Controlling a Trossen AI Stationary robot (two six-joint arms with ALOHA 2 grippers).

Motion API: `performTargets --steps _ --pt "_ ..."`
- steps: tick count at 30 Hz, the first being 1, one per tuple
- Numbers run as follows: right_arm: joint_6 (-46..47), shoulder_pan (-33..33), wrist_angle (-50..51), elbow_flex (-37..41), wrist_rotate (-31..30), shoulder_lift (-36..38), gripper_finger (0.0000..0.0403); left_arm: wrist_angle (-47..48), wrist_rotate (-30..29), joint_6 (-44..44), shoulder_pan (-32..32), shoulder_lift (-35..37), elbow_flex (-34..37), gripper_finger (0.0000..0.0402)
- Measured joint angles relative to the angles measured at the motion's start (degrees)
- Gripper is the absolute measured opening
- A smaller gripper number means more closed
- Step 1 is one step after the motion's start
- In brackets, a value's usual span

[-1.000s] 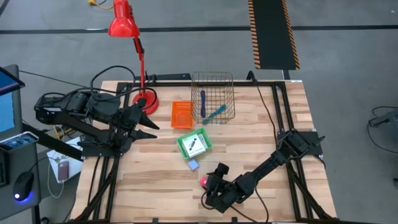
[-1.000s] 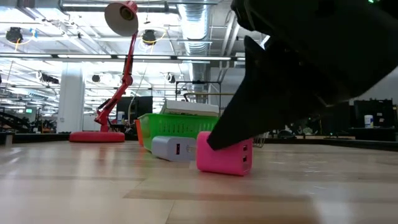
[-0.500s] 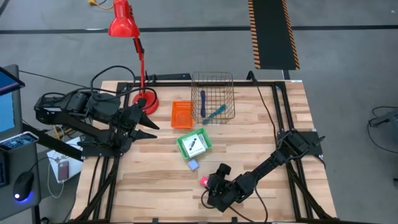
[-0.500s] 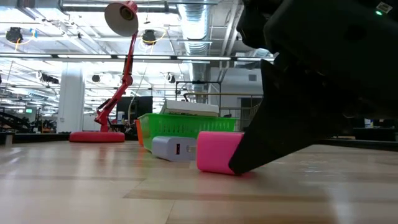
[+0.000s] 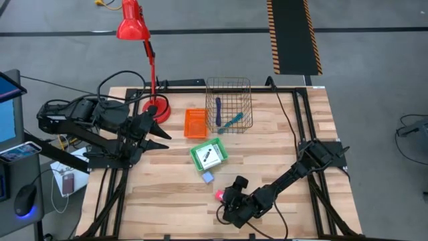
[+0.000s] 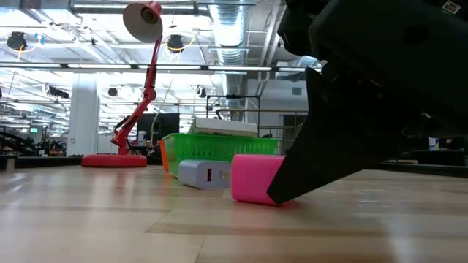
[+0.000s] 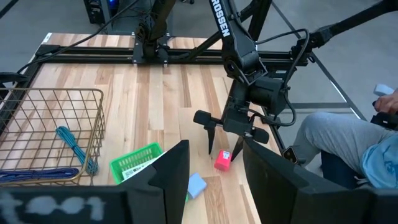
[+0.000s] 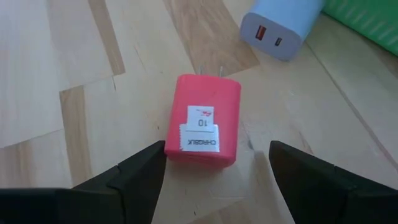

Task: Pick and place items into bin
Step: Put the pink adaptor into the orange bin

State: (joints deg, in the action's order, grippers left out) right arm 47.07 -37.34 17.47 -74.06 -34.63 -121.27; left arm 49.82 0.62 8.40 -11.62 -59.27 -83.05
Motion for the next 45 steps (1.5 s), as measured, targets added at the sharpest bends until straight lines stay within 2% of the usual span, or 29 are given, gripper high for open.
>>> performTargets --steps 4,11,33,40,45 --pt "-0.02 0.00 -0.42 0.00 0.09 0.00 0.0240 0.00 0.00 0.00 0.00 0.00 0.00 0.0139" --pt "-0.63 -0.02 -0.81 0.00 0.26 0.00 0.0133 0.00 0.00 0.00 0.00 0.00 0.00 0.0139" --pt "-2.29 -0.07 -0.82 -0.53 -0.08 0.24 0.0132 0.04 0.00 0.02 0.00 0.00 0.00 0.0139" --pt "-8.05 0.13 4.44 -7.37 -0.13 0.26 0.0132 0.04 0.00 0.00 -0.02 0.00 0.00 0.0139" --pt "-13.74 1.57 12.16 -14.84 -0.24 0.26 0.0132 0.04 0.00 0.00 0.00 0.00 0.00 0.0139"
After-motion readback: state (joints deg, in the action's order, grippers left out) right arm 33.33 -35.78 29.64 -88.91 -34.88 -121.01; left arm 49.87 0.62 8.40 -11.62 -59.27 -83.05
